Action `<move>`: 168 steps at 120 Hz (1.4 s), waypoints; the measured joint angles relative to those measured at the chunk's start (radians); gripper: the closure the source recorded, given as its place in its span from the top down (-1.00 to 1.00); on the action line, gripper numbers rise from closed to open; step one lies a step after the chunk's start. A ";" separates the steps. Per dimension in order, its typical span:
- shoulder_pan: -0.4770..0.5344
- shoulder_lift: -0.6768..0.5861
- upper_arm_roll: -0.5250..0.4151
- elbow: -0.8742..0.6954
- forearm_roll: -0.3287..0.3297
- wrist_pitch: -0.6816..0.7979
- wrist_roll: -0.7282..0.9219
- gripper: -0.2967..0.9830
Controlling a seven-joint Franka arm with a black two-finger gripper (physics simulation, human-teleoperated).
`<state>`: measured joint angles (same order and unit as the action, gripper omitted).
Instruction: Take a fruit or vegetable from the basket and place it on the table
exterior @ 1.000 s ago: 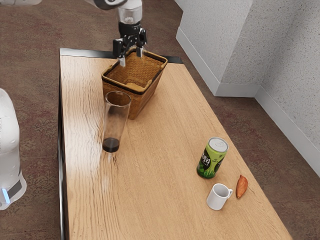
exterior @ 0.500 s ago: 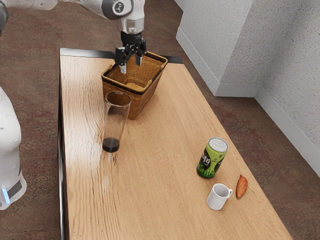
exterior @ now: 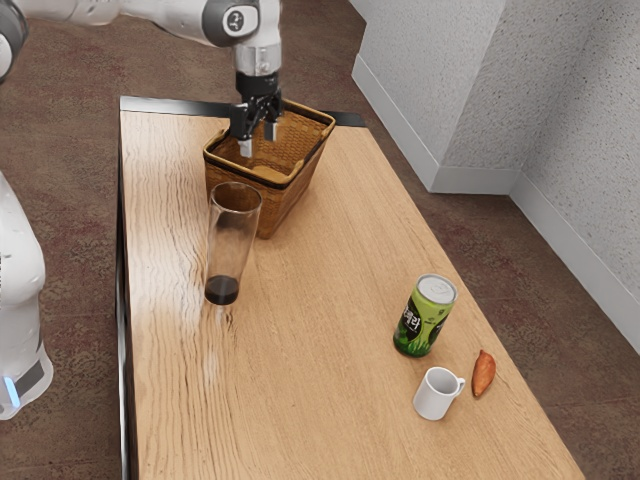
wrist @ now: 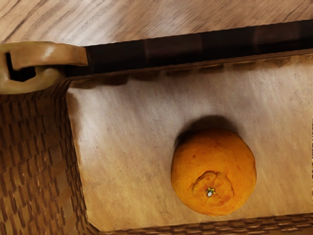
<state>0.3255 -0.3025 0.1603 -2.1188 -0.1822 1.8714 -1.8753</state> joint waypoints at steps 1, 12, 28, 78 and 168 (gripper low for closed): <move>0.002 0.000 0.000 -0.001 0.000 0.000 -0.003 0.54; 0.049 -0.001 0.001 -0.007 0.002 0.001 -0.028 0.54; 0.069 0.015 -0.006 -0.006 0.003 0.013 -0.051 0.54; 0.070 0.171 -0.030 0.002 -0.011 0.154 -0.079 0.54; 0.056 0.250 -0.033 -0.006 -0.078 0.217 -0.056 0.54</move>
<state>0.3820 -0.0523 0.1273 -2.1249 -0.2599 2.0885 -1.9313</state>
